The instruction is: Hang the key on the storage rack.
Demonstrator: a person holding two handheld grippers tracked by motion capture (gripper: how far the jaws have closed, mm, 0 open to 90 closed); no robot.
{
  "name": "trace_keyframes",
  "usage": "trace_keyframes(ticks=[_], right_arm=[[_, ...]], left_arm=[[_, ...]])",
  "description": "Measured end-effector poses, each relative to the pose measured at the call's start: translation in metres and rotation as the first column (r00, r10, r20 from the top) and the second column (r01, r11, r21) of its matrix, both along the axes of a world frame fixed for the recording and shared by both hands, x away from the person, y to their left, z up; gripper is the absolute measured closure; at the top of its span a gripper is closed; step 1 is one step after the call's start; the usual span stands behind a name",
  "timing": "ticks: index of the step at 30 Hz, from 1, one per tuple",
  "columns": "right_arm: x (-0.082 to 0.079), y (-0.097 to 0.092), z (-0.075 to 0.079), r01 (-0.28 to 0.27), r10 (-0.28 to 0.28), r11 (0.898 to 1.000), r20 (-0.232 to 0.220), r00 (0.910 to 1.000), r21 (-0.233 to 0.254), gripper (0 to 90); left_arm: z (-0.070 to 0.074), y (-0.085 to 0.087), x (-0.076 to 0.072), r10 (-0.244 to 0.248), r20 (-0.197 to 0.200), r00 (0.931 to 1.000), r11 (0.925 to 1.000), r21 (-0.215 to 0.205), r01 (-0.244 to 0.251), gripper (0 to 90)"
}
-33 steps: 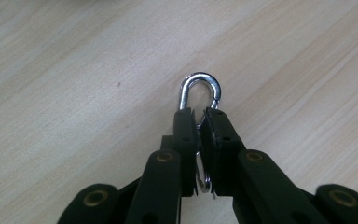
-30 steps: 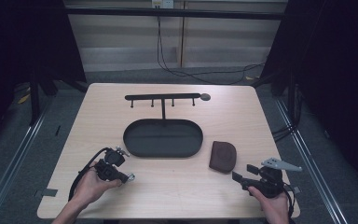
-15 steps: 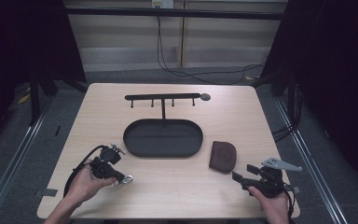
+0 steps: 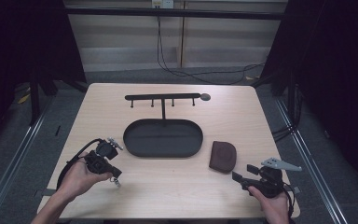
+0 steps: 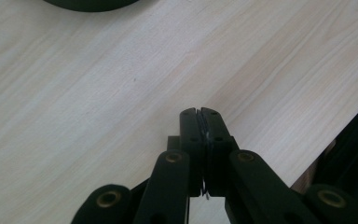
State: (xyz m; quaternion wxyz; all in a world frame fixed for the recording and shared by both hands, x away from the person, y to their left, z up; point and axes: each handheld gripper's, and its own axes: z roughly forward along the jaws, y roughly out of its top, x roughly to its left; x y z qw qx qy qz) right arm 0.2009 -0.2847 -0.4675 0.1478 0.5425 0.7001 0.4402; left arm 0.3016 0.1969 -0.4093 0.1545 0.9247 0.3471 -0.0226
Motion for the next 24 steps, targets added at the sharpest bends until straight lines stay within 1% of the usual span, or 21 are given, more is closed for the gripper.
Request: trace_keyframes(ticks=[2, 4, 5, 6, 8, 10, 12, 15, 16, 18, 22, 24], right_arm=[[0.0, 0.0, 0.0, 0.0, 0.0, 1.0, 0.001, 1.0, -0.001, 24.5], [0.0, 0.0, 0.0, 0.0, 0.0, 1.0, 0.0, 1.0, -0.001, 24.5], [0.0, 0.0, 0.0, 0.0, 0.0, 1.0, 0.0, 1.0, -0.002, 24.5], [0.0, 0.0, 0.0, 0.0, 0.0, 1.0, 0.001, 1.0, -0.003, 24.5], [0.0, 0.0, 0.0, 0.001, -0.001, 1.0, 0.0, 1.0, -0.003, 24.5], [0.0, 0.0, 0.0, 0.0, 0.0, 1.0, 0.0, 1.0, -0.003, 24.5], [0.0, 0.0, 0.0, 0.001, -0.001, 1.0, 0.0, 1.0, -0.004, 24.5], [0.0, 0.0, 0.0, 0.001, -0.001, 1.0, -0.001, 1.0, -0.004, 24.5], [0.0, 0.0, 0.0, 0.001, -0.001, 1.0, -0.001, 1.0, -0.004, 24.5], [0.0, 0.0, 0.0, 0.0, 0.0, 1.0, -0.002, 1.0, -0.004, 24.5], [0.0, 0.0, 0.0, 0.001, -0.001, 1.0, -0.003, 1.0, -0.003, 24.4], [0.0, 0.0, -0.001, 0.001, -0.001, 1.0, -0.004, 1.0, -0.003, 24.5]], left_arm=[[0.005, 0.001, 0.001, -0.01, -0.002, 1.0, 0.9999, -0.004, 0.01, 89.1], [0.009, 0.001, 0.002, -0.014, 0.003, 0.9999, 0.9999, 0.001, 0.014, 89.1], [0.011, 0.001, 0.003, -0.024, 0.001, 0.9997, 0.9997, 0.008, 0.024, 89.1], [0.012, 0.001, 0.003, -0.021, 0.001, 0.9998, 0.9998, 0.005, 0.021, 89.1], [0.016, 0.001, 0.005, -0.023, -0.003, 0.9997, 0.9997, 0.012, 0.023, 89.2], [0.02, 0.001, 0.007, -0.017, 0.001, 0.9999, 0.9999, 0.0, 0.017, 89.1], [0.023, 0.001, 0.008, -0.016, -0.001, 0.9999, 0.9999, -0.001, 0.016, 89.1], [0.028, 0.001, 0.011, -0.029, -0.006, 0.9996, 0.9996, 0.006, 0.029, 89.1], [0.029, 0.0, 0.011, -0.026, -0.005, 0.9996, 0.9996, 0.009, 0.026, 89.2], [0.033, 0.0, 0.012, -0.035, -0.005, 0.9994, 0.9994, 0.005, 0.035, 89.1], [0.039, 0.0, 0.015, -0.033, -0.003, 0.9994, 0.9994, 0.004, 0.033, 89.2], [0.043, -0.001, 0.017, -0.032, -0.003, 0.9995, 0.9994, 0.013, 0.032, 89.2]])
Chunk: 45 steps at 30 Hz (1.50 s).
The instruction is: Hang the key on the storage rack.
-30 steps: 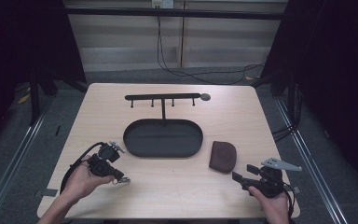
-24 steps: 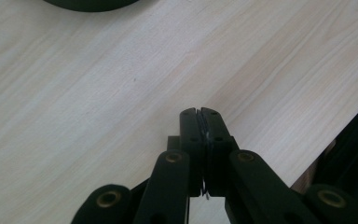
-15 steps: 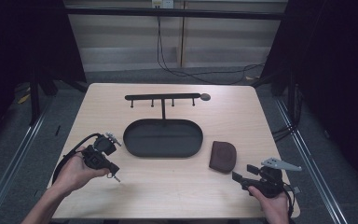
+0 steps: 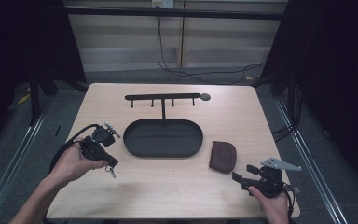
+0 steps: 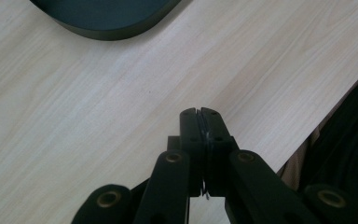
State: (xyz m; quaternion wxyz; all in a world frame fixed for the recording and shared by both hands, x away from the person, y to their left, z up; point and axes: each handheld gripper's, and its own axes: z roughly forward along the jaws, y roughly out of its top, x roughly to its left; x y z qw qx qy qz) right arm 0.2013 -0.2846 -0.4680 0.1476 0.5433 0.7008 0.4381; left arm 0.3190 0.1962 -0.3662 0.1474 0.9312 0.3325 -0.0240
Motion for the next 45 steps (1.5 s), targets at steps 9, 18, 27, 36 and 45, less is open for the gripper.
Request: trace_keyframes(ticks=[9, 18, 27, 36, 45], right_arm=[[0.0, 0.0, 0.0, 0.0, 0.0, 1.0, -0.002, 1.0, 0.0, 24.5], [0.0, 0.0, 0.0, 0.0, 0.0, 1.0, -0.004, 1.0, 0.002, 24.4], [0.0, -0.001, 0.0, 0.002, -0.002, 1.0, -0.005, 1.0, 0.005, 24.4], [0.001, -0.001, 0.0, -0.001, 0.001, 1.0, -0.007, 1.0, 0.007, 24.4], [0.0, -0.001, 0.0, -0.001, 0.001, 1.0, -0.007, 1.0, 0.007, 24.3]], left_arm=[[0.02, -0.013, 0.013, -0.02, -0.005, 0.9998, 0.9991, 0.037, 0.02, 89.1], [0.035, -0.021, 0.025, -0.021, -0.014, 0.9997, 0.9979, 0.061, 0.022, 89.2], [0.057, -0.025, 0.036, -0.019, -0.005, 0.9998, 0.9969, 0.076, 0.019, 89.2], [0.077, -0.03, 0.049, -0.004, 0.018, 0.9998, 0.997, 0.077, 0.003, 89.2], [0.093, -0.036, 0.063, 0.026, 0.037, 0.999, 0.9961, 0.083, -0.029, 89.2]])
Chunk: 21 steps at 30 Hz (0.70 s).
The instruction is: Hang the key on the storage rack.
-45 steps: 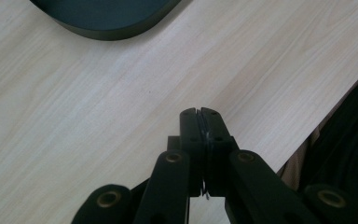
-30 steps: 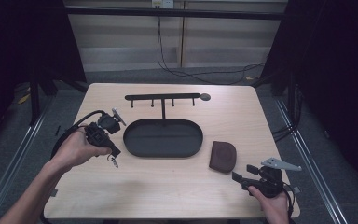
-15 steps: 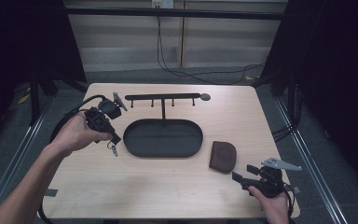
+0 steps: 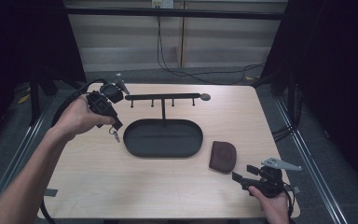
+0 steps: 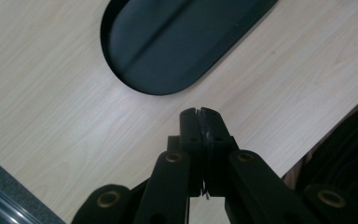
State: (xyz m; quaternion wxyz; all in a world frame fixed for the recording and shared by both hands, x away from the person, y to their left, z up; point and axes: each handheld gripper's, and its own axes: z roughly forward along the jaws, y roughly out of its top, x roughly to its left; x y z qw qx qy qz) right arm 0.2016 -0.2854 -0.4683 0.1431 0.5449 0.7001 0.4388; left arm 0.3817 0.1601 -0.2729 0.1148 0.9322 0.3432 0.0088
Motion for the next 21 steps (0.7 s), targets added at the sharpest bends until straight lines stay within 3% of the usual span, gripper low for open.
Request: trace_keyframes(ticks=[14, 21], right_arm=[[0.0, 0.0, 0.0, -0.004, 0.004, 1.0, 0.0, 1.0, 0.003, 24.3], [0.0, 0.0, 0.0, -0.007, 0.007, 1.0, -0.001, 1.0, 0.005, 24.2]], left_arm=[[0.006, -0.015, 0.022, 0.02, 0.003, 0.9998, 0.9998, 0.002, -0.02, 89.2], [0.008, -0.017, 0.033, 0.048, 0.008, 0.9988, 0.9987, -0.018, -0.047, 89.3]])
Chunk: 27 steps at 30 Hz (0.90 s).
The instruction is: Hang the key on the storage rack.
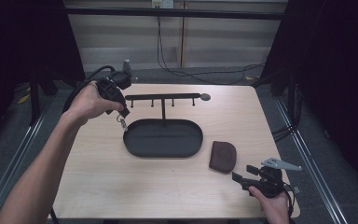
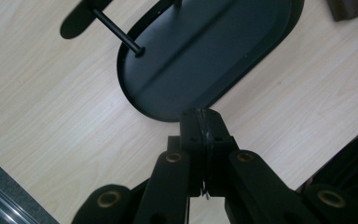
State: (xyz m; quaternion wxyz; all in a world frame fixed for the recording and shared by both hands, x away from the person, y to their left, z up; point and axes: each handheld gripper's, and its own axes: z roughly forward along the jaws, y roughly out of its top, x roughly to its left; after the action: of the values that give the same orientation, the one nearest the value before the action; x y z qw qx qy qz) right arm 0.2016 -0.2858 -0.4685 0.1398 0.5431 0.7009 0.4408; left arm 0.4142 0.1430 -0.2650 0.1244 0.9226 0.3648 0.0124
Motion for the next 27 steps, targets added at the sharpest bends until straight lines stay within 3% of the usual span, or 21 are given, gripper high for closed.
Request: trace_keyframes(ticks=[8, 16, 27], right_arm=[[0.0, 0.0, 0.0, 0.001, -0.001, 1.0, 0.0, 1.0, 0.005, 24.2], [0.0, -0.002, 0.0, 0.004, -0.004, 1.0, -0.007, 1.0, 0.017, 24.2], [0.0, -0.002, -0.001, 0.002, -0.002, 1.0, -0.009, 1.0, 0.02, 24.2]], left_arm=[[0.004, -0.001, 0.015, 0.039, 0.001, 0.9992, 0.9991, -0.014, -0.039, 89.3], [-0.002, -0.011, 0.03, 0.06, -0.001, 0.9982, 0.9982, -0.003, -0.06, 89.3], [0.003, -0.029, 0.043, 0.075, 0.027, 0.9968, 0.9952, 0.06, -0.077, 89.2]])
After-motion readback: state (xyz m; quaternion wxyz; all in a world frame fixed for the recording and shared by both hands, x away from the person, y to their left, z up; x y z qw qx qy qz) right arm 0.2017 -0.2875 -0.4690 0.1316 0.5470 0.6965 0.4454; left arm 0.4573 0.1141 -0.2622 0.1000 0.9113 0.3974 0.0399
